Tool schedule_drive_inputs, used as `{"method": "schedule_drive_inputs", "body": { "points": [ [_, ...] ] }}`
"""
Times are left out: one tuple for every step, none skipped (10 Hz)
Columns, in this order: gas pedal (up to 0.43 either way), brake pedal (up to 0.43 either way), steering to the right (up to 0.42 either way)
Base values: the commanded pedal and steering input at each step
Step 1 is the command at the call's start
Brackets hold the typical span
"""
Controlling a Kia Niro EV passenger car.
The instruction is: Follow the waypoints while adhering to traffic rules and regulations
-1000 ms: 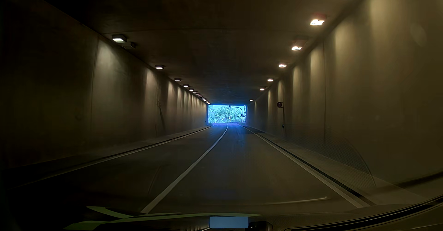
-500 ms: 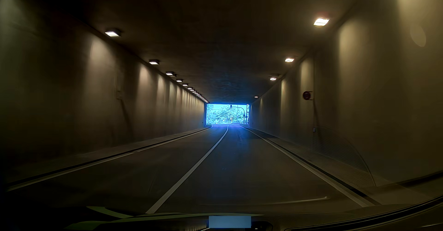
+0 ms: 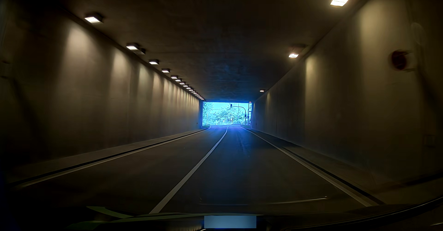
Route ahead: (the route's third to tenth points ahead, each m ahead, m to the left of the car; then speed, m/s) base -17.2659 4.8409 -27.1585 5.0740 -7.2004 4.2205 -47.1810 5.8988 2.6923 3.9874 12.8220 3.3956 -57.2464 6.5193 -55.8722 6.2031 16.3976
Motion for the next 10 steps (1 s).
{"method": "schedule_drive_inputs", "body": {
  "points": [
    [0.189,0.0,-0.001],
    [0.189,0.0,-0.001],
    [0.197,0.0,-0.002],
    [0.197,0.0,-0.002],
    [0.197,0.0,-0.002],
    [0.197,0.0,-0.001],
    [0.197,0.0,-0.002],
    [0.197,0.0,-0.001],
    [0.197,0.0,-0.001],
    [0.197,0.0,-0.001]
  ]
}}
